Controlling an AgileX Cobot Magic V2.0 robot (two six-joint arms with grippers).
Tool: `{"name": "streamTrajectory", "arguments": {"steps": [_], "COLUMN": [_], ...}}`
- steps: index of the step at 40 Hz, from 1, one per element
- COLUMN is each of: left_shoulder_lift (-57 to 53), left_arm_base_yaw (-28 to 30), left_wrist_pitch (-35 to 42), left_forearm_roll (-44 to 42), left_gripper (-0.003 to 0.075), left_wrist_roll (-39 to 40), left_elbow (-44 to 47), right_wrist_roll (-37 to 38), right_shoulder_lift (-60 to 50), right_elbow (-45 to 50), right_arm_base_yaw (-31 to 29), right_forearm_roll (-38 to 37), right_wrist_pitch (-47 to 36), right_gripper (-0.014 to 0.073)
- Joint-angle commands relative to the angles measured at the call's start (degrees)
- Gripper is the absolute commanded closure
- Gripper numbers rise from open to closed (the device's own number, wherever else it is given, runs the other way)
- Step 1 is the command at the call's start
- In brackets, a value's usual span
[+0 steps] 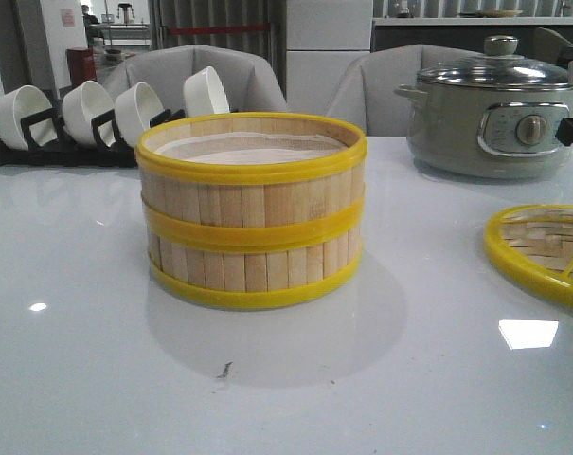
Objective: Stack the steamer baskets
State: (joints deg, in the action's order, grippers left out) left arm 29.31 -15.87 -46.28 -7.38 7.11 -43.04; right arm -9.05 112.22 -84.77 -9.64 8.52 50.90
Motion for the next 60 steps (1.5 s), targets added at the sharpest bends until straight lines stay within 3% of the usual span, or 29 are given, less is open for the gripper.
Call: {"name": "streamTrajectory", "arguments": {"steps": [1,16,25,28,33,36,47,55,60], "left_shoulder_lift": [0.22,0.22,0.22,0.22,0.22,0.22,0.22,0.22,0.22], "left_arm_base_yaw": [0.07,0.07,0.07,0.07,0.07,0.07,0.07,0.07,0.07], "left_wrist_pitch": [4.52,4.52,4.52,4.52,4.52,4.52,4.52,4.52,4.52], "left_forearm_roll": [-0.10,-0.10,-0.10,-0.10,-0.10,-0.10,-0.10,-0.10,-0.10], "left_gripper": [0.0616,0.0616,0.0616,0.0616,0.0616,0.0616,0.0616,0.0616,0.0616], "left_wrist_roll": [0.46,0.46,0.46,0.46,0.46,0.46,0.46,0.46,0.46], "left_elbow": [-1.60,-1.60,-1.60,-1.60,-1.60,-1.60,-1.60,-1.60,-1.60], "right_wrist_roll": [-0.06,-0.06,-0.06,-0.06,-0.06,-0.06,0.47,1.80,1.92], "right_shoulder_lift": [-2.98,-3.47,-3.47,-3.47,-3.47,-3.47,-3.47,-3.47,-3.22], "right_elbow": [-3.01,-15.59,-16.40,-16.40,-15.66,-14.15,-8.39,-7.72,-7.72], "right_arm_base_yaw": [0.43,3.47,3.59,3.59,3.59,3.46,2.86,2.15,2.15], "right_forearm_roll": [0.61,0.61,-0.17,-0.59,-2.03,-2.88,-4.00,-4.07,-4.07], "right_wrist_pitch": [0.67,9.38,9.41,9.55,9.66,9.60,6.99,6.90,6.84], "right_gripper": [0.0538,0.0538,0.0522,0.0447,0.0228,0.0171,0.0173,0.0251,0.0253]}}
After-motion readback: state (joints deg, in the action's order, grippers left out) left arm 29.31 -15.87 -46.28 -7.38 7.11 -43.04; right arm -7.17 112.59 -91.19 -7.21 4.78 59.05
